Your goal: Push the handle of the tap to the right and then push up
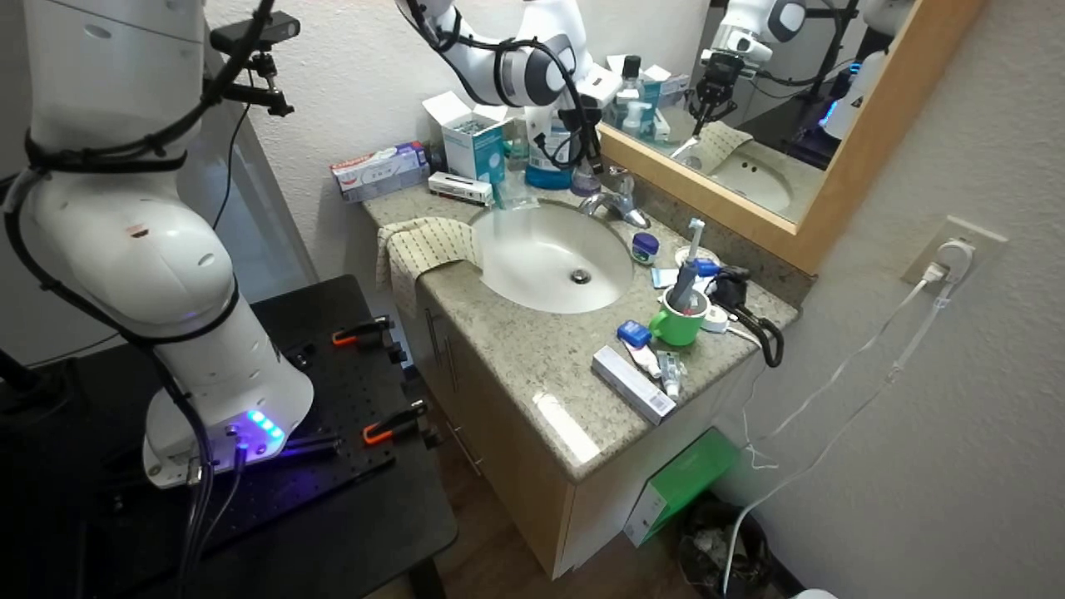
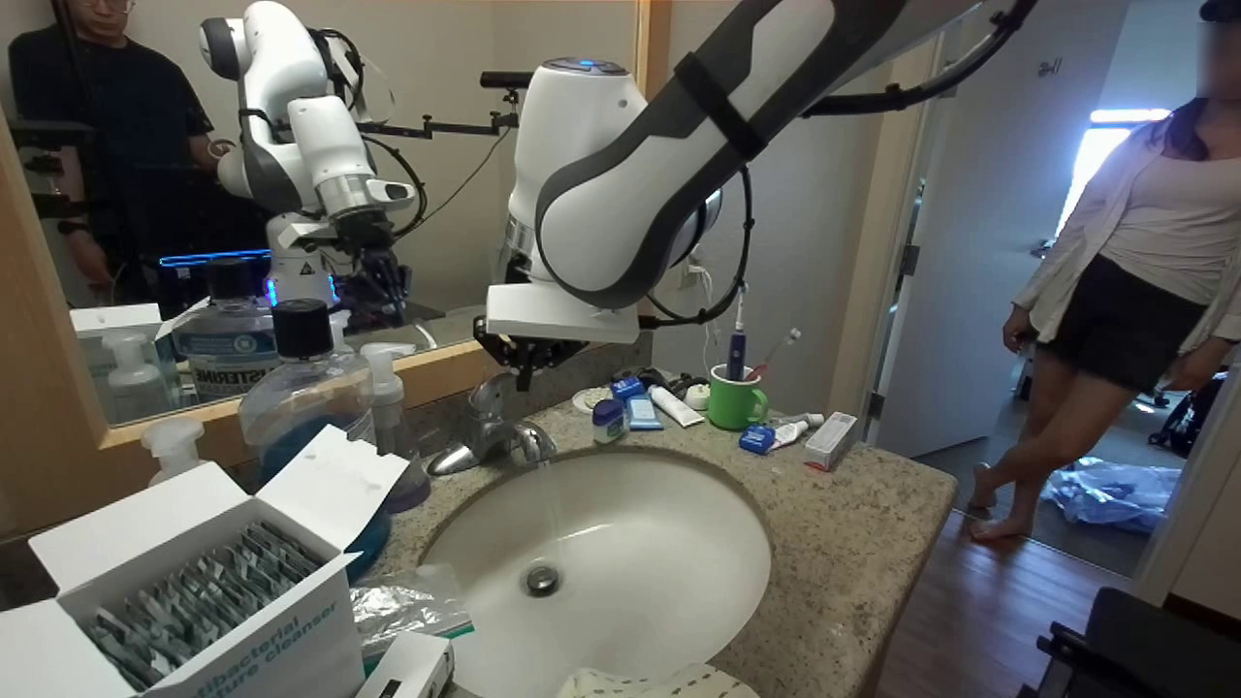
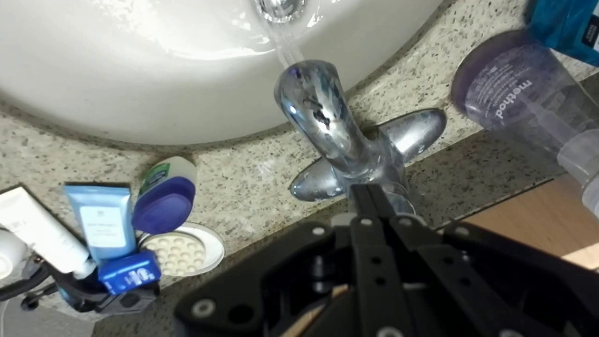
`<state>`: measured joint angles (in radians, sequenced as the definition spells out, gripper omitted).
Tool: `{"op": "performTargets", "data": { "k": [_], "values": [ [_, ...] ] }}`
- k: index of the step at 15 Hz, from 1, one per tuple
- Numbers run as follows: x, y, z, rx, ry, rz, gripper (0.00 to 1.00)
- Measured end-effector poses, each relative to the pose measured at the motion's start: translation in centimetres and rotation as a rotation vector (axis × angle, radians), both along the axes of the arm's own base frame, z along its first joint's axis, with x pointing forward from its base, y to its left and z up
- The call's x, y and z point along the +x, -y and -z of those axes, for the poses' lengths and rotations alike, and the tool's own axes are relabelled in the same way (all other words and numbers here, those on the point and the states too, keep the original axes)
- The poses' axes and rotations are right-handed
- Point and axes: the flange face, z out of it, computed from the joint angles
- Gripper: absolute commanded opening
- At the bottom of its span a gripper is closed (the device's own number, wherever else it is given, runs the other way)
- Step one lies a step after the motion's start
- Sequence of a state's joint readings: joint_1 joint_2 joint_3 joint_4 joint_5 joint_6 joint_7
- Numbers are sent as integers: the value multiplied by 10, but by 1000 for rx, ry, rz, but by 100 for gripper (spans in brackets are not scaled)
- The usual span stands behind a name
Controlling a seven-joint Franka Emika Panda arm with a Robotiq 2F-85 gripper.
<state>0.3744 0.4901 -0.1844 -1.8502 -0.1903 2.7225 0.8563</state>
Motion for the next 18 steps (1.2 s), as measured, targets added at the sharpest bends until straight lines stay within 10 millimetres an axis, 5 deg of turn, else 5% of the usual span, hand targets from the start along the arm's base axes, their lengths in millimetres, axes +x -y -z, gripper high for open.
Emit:
{"op": "performTargets", "data": {
  "k": [18],
  "values": [
    [19, -2, -1, 29, 13, 113, 0]
  ]
}}
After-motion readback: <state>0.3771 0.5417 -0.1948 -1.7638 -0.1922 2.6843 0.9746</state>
